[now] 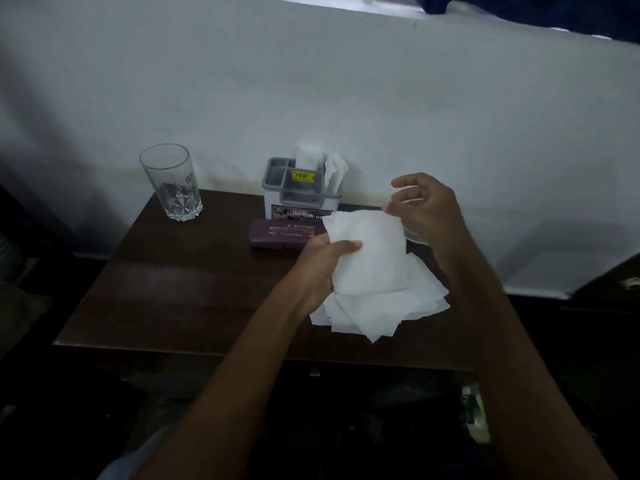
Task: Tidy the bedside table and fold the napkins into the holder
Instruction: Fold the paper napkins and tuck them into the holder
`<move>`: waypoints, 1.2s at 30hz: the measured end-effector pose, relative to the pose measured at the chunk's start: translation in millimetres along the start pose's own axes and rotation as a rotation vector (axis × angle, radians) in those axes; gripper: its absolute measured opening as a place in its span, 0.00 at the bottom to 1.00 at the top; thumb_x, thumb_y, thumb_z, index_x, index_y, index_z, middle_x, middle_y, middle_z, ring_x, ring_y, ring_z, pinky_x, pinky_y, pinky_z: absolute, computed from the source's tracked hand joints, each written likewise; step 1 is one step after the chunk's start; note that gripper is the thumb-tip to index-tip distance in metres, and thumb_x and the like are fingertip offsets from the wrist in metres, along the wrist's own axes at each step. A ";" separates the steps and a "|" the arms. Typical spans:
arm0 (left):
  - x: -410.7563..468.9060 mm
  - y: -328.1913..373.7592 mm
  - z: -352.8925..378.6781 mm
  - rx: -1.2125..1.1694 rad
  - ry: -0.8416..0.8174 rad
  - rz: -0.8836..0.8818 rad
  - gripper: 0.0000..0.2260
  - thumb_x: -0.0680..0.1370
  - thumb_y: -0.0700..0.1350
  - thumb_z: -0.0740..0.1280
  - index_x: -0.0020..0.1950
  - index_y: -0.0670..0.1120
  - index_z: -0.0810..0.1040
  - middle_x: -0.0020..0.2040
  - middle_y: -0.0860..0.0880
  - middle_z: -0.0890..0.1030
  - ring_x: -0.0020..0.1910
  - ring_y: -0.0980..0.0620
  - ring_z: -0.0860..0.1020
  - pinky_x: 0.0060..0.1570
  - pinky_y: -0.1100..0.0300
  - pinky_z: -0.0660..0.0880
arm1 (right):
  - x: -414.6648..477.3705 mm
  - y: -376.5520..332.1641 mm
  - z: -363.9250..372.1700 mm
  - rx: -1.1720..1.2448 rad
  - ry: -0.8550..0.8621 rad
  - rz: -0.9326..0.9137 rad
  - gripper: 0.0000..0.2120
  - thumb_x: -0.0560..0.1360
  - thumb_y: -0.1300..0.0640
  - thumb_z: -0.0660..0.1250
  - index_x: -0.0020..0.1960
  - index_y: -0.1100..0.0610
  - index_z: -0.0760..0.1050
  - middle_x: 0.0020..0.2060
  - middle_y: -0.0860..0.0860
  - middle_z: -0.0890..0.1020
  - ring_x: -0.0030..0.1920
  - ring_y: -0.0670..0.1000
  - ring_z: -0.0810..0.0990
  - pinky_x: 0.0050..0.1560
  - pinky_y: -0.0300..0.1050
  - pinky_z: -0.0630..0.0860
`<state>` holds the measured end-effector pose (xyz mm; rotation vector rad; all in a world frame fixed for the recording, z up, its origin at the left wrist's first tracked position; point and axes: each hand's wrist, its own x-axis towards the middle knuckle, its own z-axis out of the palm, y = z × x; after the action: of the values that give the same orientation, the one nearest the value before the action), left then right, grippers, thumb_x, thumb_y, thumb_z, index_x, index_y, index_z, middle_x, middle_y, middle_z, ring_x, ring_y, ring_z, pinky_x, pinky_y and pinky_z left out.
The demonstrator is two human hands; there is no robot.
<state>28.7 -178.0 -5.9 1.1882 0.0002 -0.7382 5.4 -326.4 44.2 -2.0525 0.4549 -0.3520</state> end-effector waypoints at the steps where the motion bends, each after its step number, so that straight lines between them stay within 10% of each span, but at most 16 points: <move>1: -0.5 1.1 -1.4 0.065 -0.029 -0.013 0.13 0.75 0.36 0.65 0.59 0.42 0.75 0.56 0.43 0.80 0.54 0.45 0.79 0.54 0.49 0.77 | -0.7 0.4 -8.1 -0.011 -0.098 0.013 0.18 0.71 0.60 0.71 0.59 0.55 0.74 0.48 0.53 0.81 0.47 0.51 0.79 0.44 0.39 0.75; 10: -10.0 7.3 -11.7 0.331 -0.362 -0.082 0.22 0.75 0.34 0.65 0.66 0.52 0.68 0.57 0.48 0.78 0.55 0.48 0.78 0.50 0.54 0.79 | -1.6 18.5 -13.0 -0.025 -0.781 0.133 0.32 0.67 0.69 0.72 0.66 0.49 0.69 0.52 0.60 0.82 0.52 0.59 0.82 0.52 0.57 0.79; 16: -7.6 12.9 -24.5 0.229 -0.160 -0.077 0.11 0.77 0.48 0.65 0.59 0.51 0.73 0.51 0.48 0.81 0.46 0.48 0.82 0.41 0.52 0.81 | 1.7 15.3 -8.4 0.187 -0.444 0.063 0.23 0.66 0.73 0.71 0.54 0.51 0.75 0.45 0.50 0.82 0.47 0.54 0.81 0.47 0.52 0.80; 20: -9.5 16.5 -32.4 0.223 -0.056 0.055 0.10 0.74 0.40 0.69 0.53 0.52 0.74 0.54 0.48 0.81 0.46 0.49 0.83 0.40 0.56 0.82 | 4.2 13.3 4.7 0.272 -0.198 0.095 0.21 0.64 0.70 0.73 0.53 0.51 0.76 0.46 0.55 0.83 0.49 0.60 0.81 0.48 0.64 0.79; 26: -11.0 23.4 -46.5 0.201 0.112 0.172 0.17 0.77 0.34 0.64 0.65 0.43 0.71 0.54 0.47 0.78 0.45 0.51 0.80 0.35 0.62 0.81 | 3.9 8.2 13.0 0.331 -0.206 0.087 0.11 0.67 0.71 0.70 0.42 0.56 0.77 0.41 0.53 0.82 0.45 0.57 0.80 0.42 0.53 0.80; 36: -19.7 34.7 -53.0 -0.095 0.156 -0.004 0.03 0.77 0.42 0.64 0.47 0.45 0.77 0.47 0.44 0.80 0.42 0.50 0.78 0.33 0.64 0.78 | 0.0 1.0 27.4 0.412 -0.247 -0.044 0.25 0.70 0.76 0.54 0.29 0.54 0.81 0.40 0.51 0.84 0.50 0.55 0.81 0.49 0.52 0.79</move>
<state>51.3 -117.5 9.2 1.1520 0.1656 -0.6411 16.9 -306.0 29.9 -1.6764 0.1678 -0.1941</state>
